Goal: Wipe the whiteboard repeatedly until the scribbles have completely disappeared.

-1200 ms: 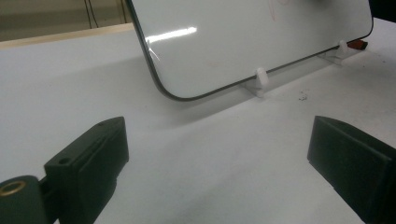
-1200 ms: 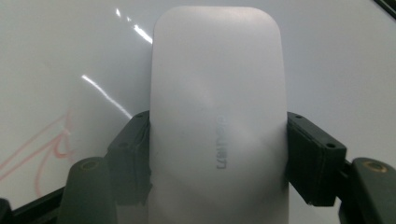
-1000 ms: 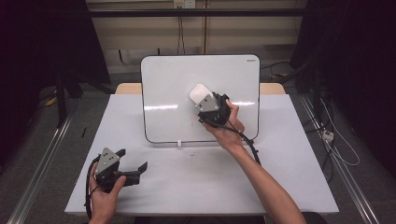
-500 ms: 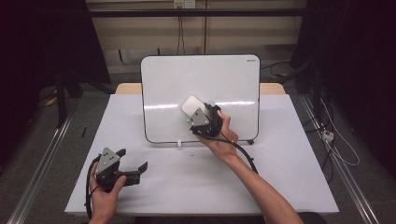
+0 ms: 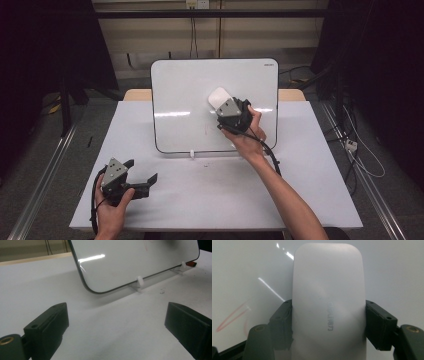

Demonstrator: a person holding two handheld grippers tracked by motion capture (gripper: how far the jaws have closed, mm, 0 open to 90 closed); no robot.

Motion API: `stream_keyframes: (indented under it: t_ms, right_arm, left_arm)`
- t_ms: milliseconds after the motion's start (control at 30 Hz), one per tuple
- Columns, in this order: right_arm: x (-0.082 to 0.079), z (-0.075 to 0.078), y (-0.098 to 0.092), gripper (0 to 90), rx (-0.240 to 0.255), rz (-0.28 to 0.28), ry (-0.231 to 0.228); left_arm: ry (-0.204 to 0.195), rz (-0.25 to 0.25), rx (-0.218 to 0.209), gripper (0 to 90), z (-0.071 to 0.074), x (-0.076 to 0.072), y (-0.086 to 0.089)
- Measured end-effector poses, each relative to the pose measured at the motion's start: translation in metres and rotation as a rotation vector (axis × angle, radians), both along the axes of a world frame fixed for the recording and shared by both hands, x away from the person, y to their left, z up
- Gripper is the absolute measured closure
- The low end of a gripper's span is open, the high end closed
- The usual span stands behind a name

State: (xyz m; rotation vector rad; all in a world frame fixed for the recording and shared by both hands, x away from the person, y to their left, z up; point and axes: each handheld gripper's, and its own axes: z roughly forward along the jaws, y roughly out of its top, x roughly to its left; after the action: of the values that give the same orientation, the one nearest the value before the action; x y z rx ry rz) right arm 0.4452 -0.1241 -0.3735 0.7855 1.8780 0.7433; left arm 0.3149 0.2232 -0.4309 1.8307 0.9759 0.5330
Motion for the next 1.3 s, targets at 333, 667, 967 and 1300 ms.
stream_keyframes:
  t_ms: [333,667,967,1300]
  right_arm:
    - [0.0,-0.001,0.007,31.7,0.001,-0.015,-0.026]
    - [-0.019,-0.026,0.04,31.7,-0.066,0.079,-0.026]
    - [-0.034,-0.044,0.056,31.7,-0.113,0.141,-0.012]
    - [-0.037,-0.046,0.055,31.7,-0.129,0.171,0.0]
  left_arm:
    - [0.001,-0.009,0.016,5.2,0.0,0.0,-0.001]
    - [0.001,-0.008,0.015,5.2,0.0,0.0,-0.001]
    - [0.001,-0.007,0.012,5.2,0.0,0.0,-0.002]
    - [0.002,-0.004,0.01,5.2,-0.001,0.001,0.0]
